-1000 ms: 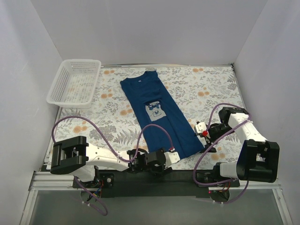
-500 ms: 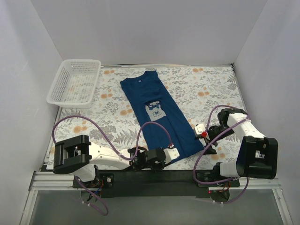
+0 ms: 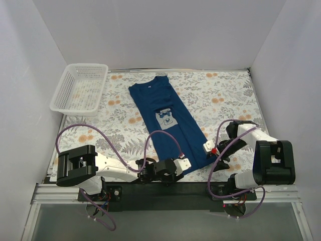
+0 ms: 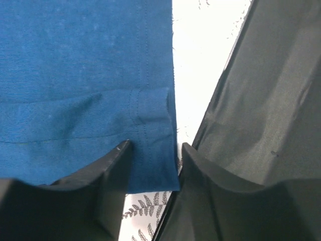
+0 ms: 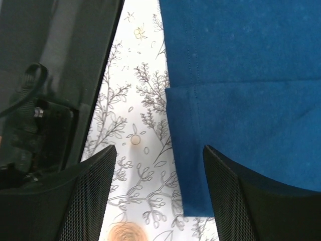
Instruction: Fold and stack the t-shirts
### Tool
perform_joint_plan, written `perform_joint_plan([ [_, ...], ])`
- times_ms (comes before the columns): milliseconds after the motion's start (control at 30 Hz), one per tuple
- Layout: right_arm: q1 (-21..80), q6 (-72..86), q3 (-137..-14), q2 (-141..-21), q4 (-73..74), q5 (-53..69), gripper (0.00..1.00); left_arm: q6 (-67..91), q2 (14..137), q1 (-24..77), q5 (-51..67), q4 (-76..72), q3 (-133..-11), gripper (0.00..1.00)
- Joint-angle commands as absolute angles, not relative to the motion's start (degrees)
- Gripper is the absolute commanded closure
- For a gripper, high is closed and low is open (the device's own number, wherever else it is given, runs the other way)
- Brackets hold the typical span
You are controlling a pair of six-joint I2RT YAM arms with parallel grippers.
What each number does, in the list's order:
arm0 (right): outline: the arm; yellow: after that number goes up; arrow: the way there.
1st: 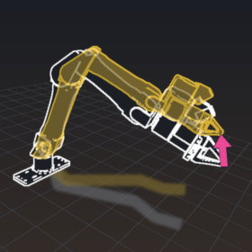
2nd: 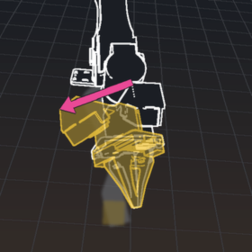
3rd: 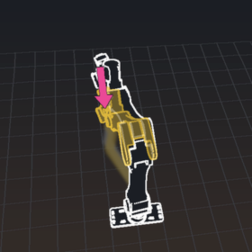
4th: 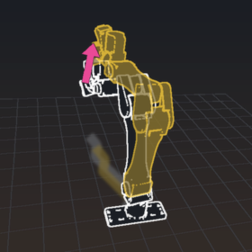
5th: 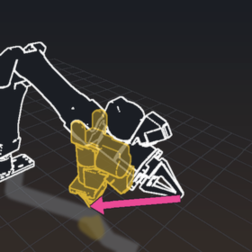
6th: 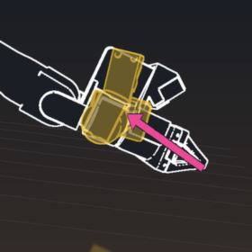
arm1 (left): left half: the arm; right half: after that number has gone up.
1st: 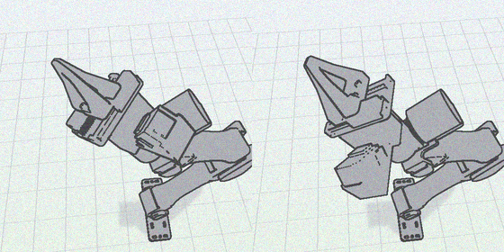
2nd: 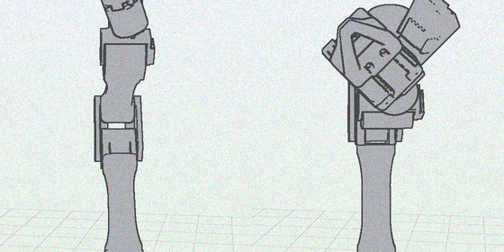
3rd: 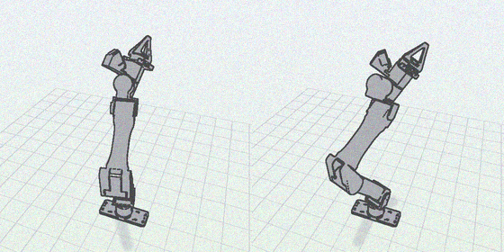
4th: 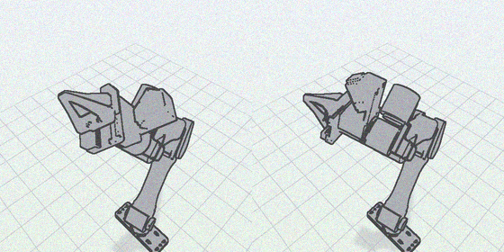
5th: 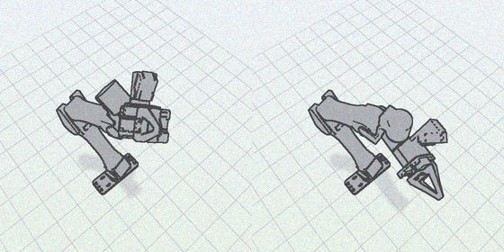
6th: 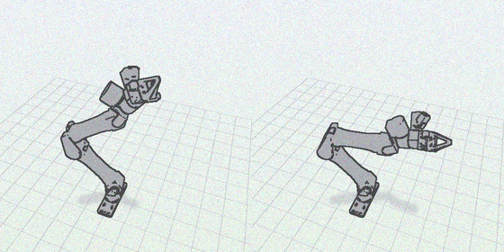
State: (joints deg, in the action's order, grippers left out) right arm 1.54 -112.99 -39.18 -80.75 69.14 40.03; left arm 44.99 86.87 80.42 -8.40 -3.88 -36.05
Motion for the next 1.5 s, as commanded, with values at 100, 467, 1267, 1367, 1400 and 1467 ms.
perform_joint_plan([
  [100,3.0,-126.7,-40.1,-82.3,63.4,39.7,0.37,45.0,82.5,80.4,-7.9,-3.1,-34.0,0.51],
  [467,3.1,-124.6,-42.4,-82.4,62.9,40.2,0.39,46.7,90.3,80.5,-11.2,2.1,-38.3,0.58],
  [1267,4.0,-119.8,-38.6,-80.2,56.3,33.1,0.52,52.3,85.9,81.4,-10.0,2.3,-36.6,0.99],
  [1367,4.0,-119.3,-38.2,-77.9,56.6,34.5,0.52,52.6,86.7,81.4,-10.0,1.6,-36.7,0.99],
  [1400,4.0,-118.8,-38.3,-76.6,56.9,35.2,0.52,52.6,86.7,81.4,-9.9,1.2,-36.8,0.99],
  [1467,4.0,-118.7,-38.8,-75.3,57.5,36.9,0.52,52.7,86.9,81.4,-10.0,0.8,-36.9,0.99],
])
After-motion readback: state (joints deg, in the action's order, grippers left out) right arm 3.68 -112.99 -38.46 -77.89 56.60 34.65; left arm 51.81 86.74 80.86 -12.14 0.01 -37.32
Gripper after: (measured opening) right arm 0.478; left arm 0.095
